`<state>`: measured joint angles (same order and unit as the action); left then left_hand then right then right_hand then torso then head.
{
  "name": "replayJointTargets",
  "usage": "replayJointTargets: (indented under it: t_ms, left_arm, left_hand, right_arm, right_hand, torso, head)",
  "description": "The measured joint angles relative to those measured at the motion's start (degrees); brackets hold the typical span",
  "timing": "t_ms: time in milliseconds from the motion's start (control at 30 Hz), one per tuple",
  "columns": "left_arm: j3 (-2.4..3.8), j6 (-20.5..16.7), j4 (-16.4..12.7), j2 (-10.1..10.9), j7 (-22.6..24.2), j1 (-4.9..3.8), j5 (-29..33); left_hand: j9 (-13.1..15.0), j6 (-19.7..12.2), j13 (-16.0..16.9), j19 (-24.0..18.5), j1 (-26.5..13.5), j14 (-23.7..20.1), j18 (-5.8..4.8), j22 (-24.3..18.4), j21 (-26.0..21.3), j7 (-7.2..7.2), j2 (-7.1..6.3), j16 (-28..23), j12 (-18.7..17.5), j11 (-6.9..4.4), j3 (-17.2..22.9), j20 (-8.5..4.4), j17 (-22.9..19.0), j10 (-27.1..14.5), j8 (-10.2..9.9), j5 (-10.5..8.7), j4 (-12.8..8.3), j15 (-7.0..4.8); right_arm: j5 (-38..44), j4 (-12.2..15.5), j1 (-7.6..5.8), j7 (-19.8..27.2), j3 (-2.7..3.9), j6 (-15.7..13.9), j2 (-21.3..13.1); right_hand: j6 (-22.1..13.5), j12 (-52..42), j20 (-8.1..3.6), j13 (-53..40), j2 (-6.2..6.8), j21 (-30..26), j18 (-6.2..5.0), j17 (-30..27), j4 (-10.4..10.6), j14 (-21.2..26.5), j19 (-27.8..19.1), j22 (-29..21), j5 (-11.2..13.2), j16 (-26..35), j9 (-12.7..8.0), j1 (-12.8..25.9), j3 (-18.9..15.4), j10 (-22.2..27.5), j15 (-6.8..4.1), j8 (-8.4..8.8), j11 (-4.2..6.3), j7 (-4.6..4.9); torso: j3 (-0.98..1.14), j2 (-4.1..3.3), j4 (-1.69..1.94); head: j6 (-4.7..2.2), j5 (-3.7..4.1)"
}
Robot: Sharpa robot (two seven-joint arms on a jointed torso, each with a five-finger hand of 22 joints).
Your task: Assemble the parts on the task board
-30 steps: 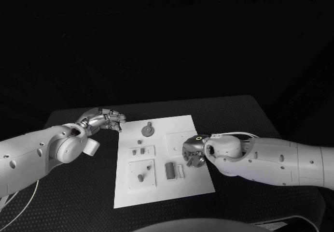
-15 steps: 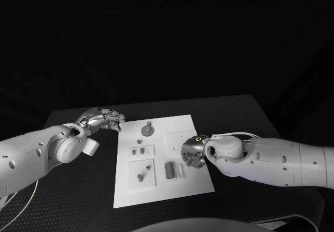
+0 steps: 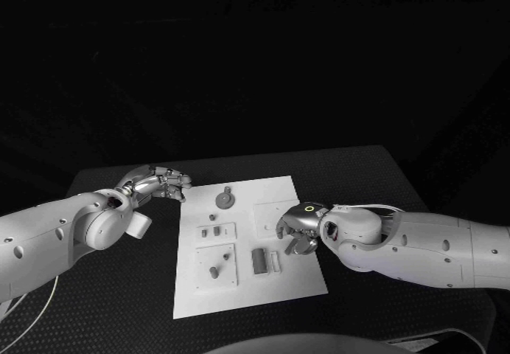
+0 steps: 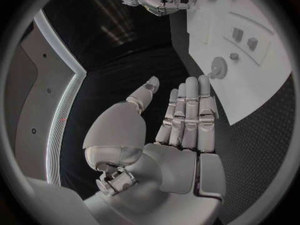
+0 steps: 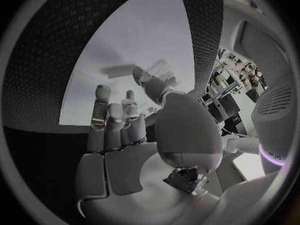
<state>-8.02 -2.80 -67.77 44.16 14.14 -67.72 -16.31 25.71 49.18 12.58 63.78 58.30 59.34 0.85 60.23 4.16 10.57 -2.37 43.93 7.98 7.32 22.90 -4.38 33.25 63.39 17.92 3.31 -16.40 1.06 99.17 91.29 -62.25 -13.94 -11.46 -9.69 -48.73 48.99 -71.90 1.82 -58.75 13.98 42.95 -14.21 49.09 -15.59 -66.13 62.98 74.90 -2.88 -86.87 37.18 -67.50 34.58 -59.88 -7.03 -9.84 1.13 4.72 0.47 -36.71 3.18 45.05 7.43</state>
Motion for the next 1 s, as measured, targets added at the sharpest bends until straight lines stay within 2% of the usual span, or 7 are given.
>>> replayJointTargets:
  t_ms: [167,233,267,333,400,667,1000]
  left_arm:
    - [0.00,0.02,0.02,0.00,-0.02,0.00,0.00]
    - [0.00,0.02,0.02,0.02,-0.02,0.00,0.00]
    - [0.00,0.02,0.03,0.02,-0.03,0.00,-0.01]
    - [0.00,0.02,0.04,0.05,-0.03,0.00,-0.01]
    - [0.00,0.02,0.04,0.06,-0.03,0.00,-0.01]
    - [0.00,0.02,0.03,0.08,-0.05,0.00,-0.01]
    - [0.00,0.04,-0.03,0.08,-0.07,0.00,-0.02]
  left_hand:
    - [0.00,0.00,-0.05,0.00,0.00,0.00,0.00,0.00,0.00,0.00,0.00,0.00,0.00,0.00,0.00,0.00,0.00,0.00,0.00,0.00,0.00,0.00]
    - [0.00,0.00,-0.05,0.00,0.00,0.00,0.00,0.00,0.00,0.00,0.00,0.00,0.00,0.00,0.00,0.00,0.00,0.00,0.00,0.00,0.00,0.00]
    - [0.00,0.00,-0.05,0.00,0.00,0.00,0.00,0.00,0.00,0.00,0.00,0.00,0.00,0.00,0.00,0.00,0.00,0.00,0.00,0.00,0.00,0.00]
    - [0.00,0.00,-0.05,0.00,0.00,0.00,0.00,0.00,0.00,0.00,0.00,0.00,0.00,0.00,0.00,0.00,-0.01,0.00,0.00,0.00,0.00,0.00]
    - [0.00,0.00,-0.05,0.00,0.00,0.00,0.00,0.00,0.00,0.00,0.00,0.00,0.00,0.00,0.00,0.00,-0.01,0.00,0.00,0.00,0.00,0.00]
    - [0.00,0.00,-0.05,0.00,0.00,0.00,0.00,-0.04,0.00,0.00,0.00,0.00,0.00,0.00,0.00,0.00,-0.01,0.00,0.00,0.00,0.00,0.00]
    - [0.00,0.00,-0.04,0.00,0.00,0.00,0.00,-0.04,0.00,0.00,0.00,0.00,0.00,0.00,0.00,0.00,0.04,0.00,0.00,0.00,0.00,0.00]
  right_arm:
    - [-3.76,0.09,-0.28,0.34,0.11,-1.78,-0.74]
    - [-6.26,-0.19,-0.51,0.34,0.22,-2.17,-0.84]
    - [-7.52,-0.35,-0.65,0.31,0.23,-2.28,-0.89]
    - [-10.76,-0.76,-0.96,0.07,0.28,-2.30,-0.92]
    - [-13.84,-1.05,-1.20,-0.38,0.29,-2.11,-0.88]
    - [-22.89,-1.21,-1.38,-4.98,0.31,1.17,-0.76]
    - [-26.39,-1.20,-1.40,-10.98,0.30,7.07,-0.13]
  right_hand:
    - [2.26,-0.46,-0.59,0.00,0.74,0.78,0.01,-0.02,4.04,-1.04,1.03,0.00,0.00,-0.33,1.18,6.06,-0.01,-0.73,1.00,-2.12,-0.75,1.59]
    - [5.13,-0.66,-0.55,0.08,0.49,0.87,0.09,-0.11,7.67,-1.50,1.58,0.00,0.00,-0.55,1.98,10.42,-0.10,-0.85,1.38,-3.90,-1.26,1.26]
    - [6.42,-0.68,-0.82,0.17,0.37,0.89,0.10,-0.16,9.38,-1.88,1.87,0.00,0.00,-0.66,2.35,11.90,0.31,-1.04,1.18,-4.77,-1.14,0.56]
    - [9.24,-1.05,-1.63,0.49,-0.51,1.50,0.10,0.66,12.91,-3.51,2.69,0.00,0.00,-0.81,3.00,14.70,1.18,-2.54,0.62,-6.03,-0.20,0.05]
    - [10.79,-1.11,-2.24,0.81,-1.73,1.61,0.10,1.85,14.88,-4.87,3.50,0.00,0.00,-0.89,3.37,16.33,1.56,-3.66,-0.17,-6.50,0.55,-0.47]
    - [11.66,-0.87,-2.73,1.21,-6.34,1.60,0.08,2.26,15.92,-6.08,3.99,0.00,0.00,-0.89,3.75,20.01,-0.21,-4.76,-1.14,-6.49,1.22,-0.60]
    - [13.04,-0.65,-3.17,0.26,-7.50,1.60,0.13,3.06,16.38,-6.96,3.99,0.00,0.00,-0.88,3.32,23.01,-0.67,-6.38,-1.46,-6.49,1.64,-1.28]
  torso:
    - [0.00,0.01,-0.01]
    - [0.00,0.01,0.00]
    - [0.00,0.01,0.00]
    - [0.00,0.01,0.01]
    - [-0.01,0.01,0.02]
    - [-0.03,-0.02,0.08]
    - [-0.03,-0.03,0.05]
  head:
    - [-0.07,0.00]
    - [-0.07,0.00]
    - [-0.08,0.00]
    - [-0.07,0.00]
    - [-0.03,0.00]
    - [0.08,-0.04]
    - [0.26,-0.13]
